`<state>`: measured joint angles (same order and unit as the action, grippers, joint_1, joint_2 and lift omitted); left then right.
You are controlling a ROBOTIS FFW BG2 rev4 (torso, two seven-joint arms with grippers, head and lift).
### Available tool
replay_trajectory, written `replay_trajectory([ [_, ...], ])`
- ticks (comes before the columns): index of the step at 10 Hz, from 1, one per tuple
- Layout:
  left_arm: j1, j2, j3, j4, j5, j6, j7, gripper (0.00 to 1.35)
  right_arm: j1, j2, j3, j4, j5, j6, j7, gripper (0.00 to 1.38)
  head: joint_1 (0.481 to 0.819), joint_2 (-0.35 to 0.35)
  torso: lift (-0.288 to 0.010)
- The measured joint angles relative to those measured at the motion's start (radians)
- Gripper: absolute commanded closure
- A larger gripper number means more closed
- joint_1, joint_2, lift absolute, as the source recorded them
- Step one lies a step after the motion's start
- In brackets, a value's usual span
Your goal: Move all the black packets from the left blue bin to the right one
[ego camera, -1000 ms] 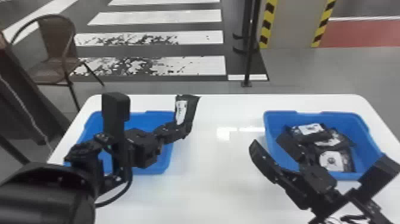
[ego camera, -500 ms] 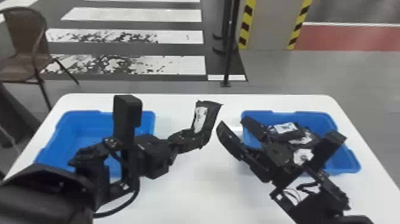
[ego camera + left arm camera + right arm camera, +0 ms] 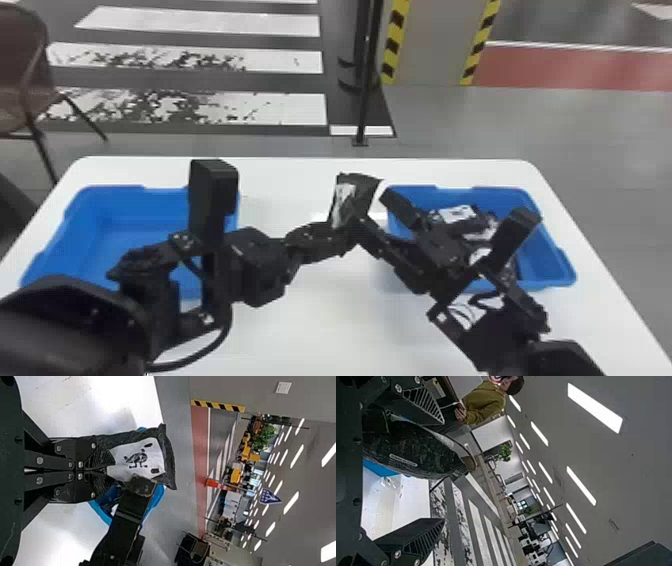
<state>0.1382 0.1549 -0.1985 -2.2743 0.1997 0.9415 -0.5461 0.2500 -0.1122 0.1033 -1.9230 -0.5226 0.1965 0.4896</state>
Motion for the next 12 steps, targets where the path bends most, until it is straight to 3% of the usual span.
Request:
replay_trajectory([
  [1,-0.004,0.000,-0.008,0.002,0.010,0.002,0.000,1.18,-0.009,0.001,0.002,0.009,-0.005,0.006,-0.002,0.81,0.695,-0.082,-0.140],
  [2,-0.007,0.001,-0.015,0.007,0.017,0.003,0.000,1.18,-0.017,0.002,0.002,0.017,-0.011,0.013,-0.002,1.18,0.695,-0.086,-0.140],
  [3,-0.008,0.001,-0.017,0.010,0.022,0.003,0.000,1.18,-0.021,0.002,0.002,0.022,-0.014,0.018,-0.002,1.27,0.695,-0.088,-0.140],
  [6,-0.007,0.000,-0.011,0.013,0.024,0.002,0.001,1.17,-0.017,0.005,0.002,0.023,-0.019,0.019,0.000,1.28,0.695,-0.084,-0.140],
  [7,-0.005,-0.001,-0.005,0.014,0.027,-0.008,0.002,1.05,-0.015,0.005,0.003,0.021,-0.021,0.019,0.000,1.28,0.695,-0.081,-0.140],
  [9,0.014,-0.012,0.021,0.021,0.043,-0.063,0.012,0.24,-0.015,0.005,-0.002,0.019,-0.029,0.019,0.000,1.28,0.695,-0.075,-0.140],
  [10,0.030,-0.020,0.045,0.022,0.046,-0.087,0.012,0.09,-0.020,0.006,-0.018,0.027,-0.029,0.019,0.000,1.28,0.695,-0.073,-0.140],
  [12,0.097,-0.036,0.124,0.022,0.038,-0.154,0.011,0.15,-0.061,0.003,-0.078,0.078,-0.009,0.019,0.000,1.28,0.695,-0.069,-0.140],
])
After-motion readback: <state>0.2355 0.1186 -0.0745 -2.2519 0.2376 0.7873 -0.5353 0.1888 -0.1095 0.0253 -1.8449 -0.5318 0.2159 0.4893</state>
